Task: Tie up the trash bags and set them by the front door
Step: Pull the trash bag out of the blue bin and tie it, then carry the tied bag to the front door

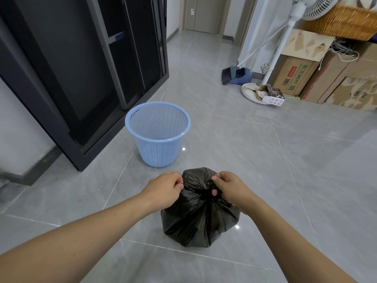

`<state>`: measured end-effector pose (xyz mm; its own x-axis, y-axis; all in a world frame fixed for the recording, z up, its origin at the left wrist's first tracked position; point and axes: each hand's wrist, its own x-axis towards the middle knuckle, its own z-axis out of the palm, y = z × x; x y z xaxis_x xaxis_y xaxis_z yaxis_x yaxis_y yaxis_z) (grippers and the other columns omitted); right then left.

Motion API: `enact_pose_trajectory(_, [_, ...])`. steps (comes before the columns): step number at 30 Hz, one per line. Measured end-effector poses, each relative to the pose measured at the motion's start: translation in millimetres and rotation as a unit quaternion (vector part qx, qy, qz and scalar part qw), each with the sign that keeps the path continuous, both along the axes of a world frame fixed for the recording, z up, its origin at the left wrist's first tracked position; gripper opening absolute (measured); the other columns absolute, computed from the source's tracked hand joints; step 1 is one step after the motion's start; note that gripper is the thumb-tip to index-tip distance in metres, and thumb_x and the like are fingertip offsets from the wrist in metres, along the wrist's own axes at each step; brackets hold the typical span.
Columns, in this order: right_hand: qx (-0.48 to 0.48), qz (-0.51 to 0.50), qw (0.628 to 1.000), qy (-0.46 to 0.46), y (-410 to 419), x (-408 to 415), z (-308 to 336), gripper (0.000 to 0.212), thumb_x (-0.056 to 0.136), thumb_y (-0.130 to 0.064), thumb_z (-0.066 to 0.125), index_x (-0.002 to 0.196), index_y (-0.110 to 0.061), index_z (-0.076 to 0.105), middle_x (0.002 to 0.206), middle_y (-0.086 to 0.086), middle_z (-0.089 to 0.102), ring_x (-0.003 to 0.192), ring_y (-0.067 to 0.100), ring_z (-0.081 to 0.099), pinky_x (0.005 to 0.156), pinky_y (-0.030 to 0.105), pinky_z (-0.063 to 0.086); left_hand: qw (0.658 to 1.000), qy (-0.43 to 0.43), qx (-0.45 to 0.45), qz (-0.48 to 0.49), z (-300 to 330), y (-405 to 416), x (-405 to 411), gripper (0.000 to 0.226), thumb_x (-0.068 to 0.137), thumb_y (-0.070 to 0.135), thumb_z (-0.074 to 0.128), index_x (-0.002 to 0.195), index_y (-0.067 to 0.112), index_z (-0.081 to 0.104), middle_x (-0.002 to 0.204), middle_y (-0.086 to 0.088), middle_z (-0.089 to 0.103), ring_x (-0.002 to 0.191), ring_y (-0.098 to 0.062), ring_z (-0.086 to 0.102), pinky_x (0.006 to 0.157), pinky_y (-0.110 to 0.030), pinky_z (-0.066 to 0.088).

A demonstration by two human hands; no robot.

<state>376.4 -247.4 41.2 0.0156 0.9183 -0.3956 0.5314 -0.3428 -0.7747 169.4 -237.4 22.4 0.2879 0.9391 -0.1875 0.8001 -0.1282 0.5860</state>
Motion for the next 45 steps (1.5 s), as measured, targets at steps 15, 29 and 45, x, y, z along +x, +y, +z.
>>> enact_pose_trajectory(15, [0.015, -0.062, 0.994, 0.093, -2.5, -6.6, -1.2, 0.013, 0.091, -0.017, 0.063, 0.091, -0.004, 0.065, 0.07, 0.006, 0.068, 0.032, 0.001, 0.036, 0.036, 0.013, 0.029, 0.984, -0.155, -0.06, 0.066, 13.5, 3.0, 2.6, 0.02, 0.086, 0.031, 0.045, 0.084, 0.021, 0.062, 0.087, 0.008, 0.059, 0.09, -0.015, 0.053, 0.084, -0.034, 0.043])
enact_pose_trajectory(29, [0.072, -0.072, 0.993, 0.057, -0.7, -19.9, -12.6, 0.015, 0.088, -0.024, 0.066, 0.09, -0.009, 0.064, 0.072, 0.002, 0.068, 0.063, 0.011, 0.06, 0.064, 0.027, 0.047, 0.986, -0.123, -0.1, -0.054, 6.3, -2.8, 12.2, 0.026, 0.094, 0.033, 0.054, 0.072, 0.019, 0.056, 0.064, 0.009, 0.051, 0.059, -0.006, 0.048, 0.058, -0.022, 0.039])
enact_pose_trajectory(45, [0.241, 0.027, 0.942, -0.232, -6.7, 3.9, -36.0, 0.021, 0.1, -0.036, 0.041, 0.107, -0.02, 0.051, 0.079, -0.004, 0.056, 0.076, 0.02, 0.057, 0.065, 0.033, 0.042, 0.968, 0.194, -0.072, -0.139, -26.0, -4.0, -39.1, 0.028, 0.1, 0.035, 0.034, 0.087, 0.018, 0.052, 0.095, -0.001, 0.062, 0.086, -0.02, 0.058, 0.074, -0.032, 0.044])
